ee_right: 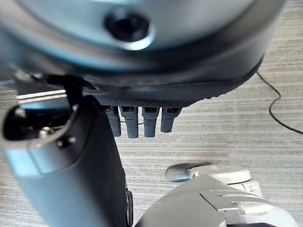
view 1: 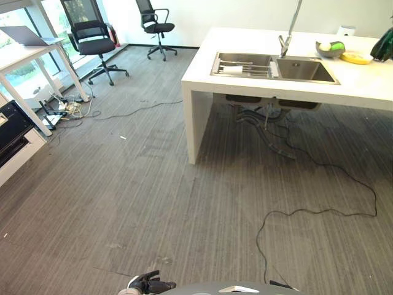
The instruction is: Place the dishes in the dishwasher.
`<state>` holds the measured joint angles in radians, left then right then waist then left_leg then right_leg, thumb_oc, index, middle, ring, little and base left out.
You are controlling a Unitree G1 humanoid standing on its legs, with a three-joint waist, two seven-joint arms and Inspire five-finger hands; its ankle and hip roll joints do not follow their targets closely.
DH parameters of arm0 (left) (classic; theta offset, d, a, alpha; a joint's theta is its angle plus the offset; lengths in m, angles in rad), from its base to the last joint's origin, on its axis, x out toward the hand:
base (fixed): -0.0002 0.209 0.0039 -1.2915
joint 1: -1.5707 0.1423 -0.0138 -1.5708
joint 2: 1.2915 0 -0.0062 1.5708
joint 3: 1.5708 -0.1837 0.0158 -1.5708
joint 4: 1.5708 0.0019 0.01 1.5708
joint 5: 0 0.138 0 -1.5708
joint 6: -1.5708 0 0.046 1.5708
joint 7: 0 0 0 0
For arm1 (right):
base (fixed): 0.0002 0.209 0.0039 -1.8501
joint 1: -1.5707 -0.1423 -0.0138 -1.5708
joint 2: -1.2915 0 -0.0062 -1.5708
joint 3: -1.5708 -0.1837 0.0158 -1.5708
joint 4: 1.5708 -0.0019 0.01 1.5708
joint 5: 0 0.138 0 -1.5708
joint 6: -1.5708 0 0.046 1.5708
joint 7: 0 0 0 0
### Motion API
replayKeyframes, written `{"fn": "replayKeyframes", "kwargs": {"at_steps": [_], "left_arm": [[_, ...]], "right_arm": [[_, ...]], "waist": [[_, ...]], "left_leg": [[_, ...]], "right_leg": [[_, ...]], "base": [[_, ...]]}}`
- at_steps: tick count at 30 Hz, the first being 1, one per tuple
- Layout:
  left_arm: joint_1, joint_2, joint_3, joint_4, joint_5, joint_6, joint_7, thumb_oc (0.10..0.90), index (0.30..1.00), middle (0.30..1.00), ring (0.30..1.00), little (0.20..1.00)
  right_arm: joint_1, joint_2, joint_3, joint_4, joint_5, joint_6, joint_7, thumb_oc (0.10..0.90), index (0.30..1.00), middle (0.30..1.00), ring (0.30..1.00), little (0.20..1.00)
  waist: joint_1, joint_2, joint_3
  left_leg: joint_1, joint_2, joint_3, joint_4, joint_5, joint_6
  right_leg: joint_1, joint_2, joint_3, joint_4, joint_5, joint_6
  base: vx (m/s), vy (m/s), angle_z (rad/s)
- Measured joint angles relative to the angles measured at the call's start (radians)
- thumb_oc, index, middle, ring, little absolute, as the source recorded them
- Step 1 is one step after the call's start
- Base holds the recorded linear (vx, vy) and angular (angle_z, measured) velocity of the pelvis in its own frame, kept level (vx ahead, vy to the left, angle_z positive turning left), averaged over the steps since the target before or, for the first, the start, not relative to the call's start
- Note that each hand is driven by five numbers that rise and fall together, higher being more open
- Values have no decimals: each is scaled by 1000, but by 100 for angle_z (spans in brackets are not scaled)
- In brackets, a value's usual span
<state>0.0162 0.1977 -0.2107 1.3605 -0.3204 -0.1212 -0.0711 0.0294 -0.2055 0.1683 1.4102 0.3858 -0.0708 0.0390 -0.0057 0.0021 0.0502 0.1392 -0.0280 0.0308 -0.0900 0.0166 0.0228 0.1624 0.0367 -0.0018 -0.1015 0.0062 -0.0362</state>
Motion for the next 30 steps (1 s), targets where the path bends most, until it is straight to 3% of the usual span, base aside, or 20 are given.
{"fn": "replayKeyframes", "kwargs": {"at_steps": [20, 30], "left_arm": [[-1, 0, 0, -2, 23, 0, 30, 800, 900, 900, 900, 900], [-30, -2, 1, -1, 21, -6, 89, 800, 900, 900, 900, 900]], "right_arm": [[-8, -2, 0, 0, -32, 2, -1, 800, 900, 900, 900, 900], [-33, -7, -1, 2, -31, 1, -21, 800, 900, 900, 900, 900]], "waist": [[1, -1, 2], [-1, 7, 48]], "left_leg": [[1, 1, 2, 0, 0, 0], [-15, 1, -9, 1, 2, -4]], "right_leg": [[1, 0, 2, 0, -1, 1], [-12, 1, -10, -1, -3, 4]], "base": [[1, -5, 0], [8, -55, 3]]}}
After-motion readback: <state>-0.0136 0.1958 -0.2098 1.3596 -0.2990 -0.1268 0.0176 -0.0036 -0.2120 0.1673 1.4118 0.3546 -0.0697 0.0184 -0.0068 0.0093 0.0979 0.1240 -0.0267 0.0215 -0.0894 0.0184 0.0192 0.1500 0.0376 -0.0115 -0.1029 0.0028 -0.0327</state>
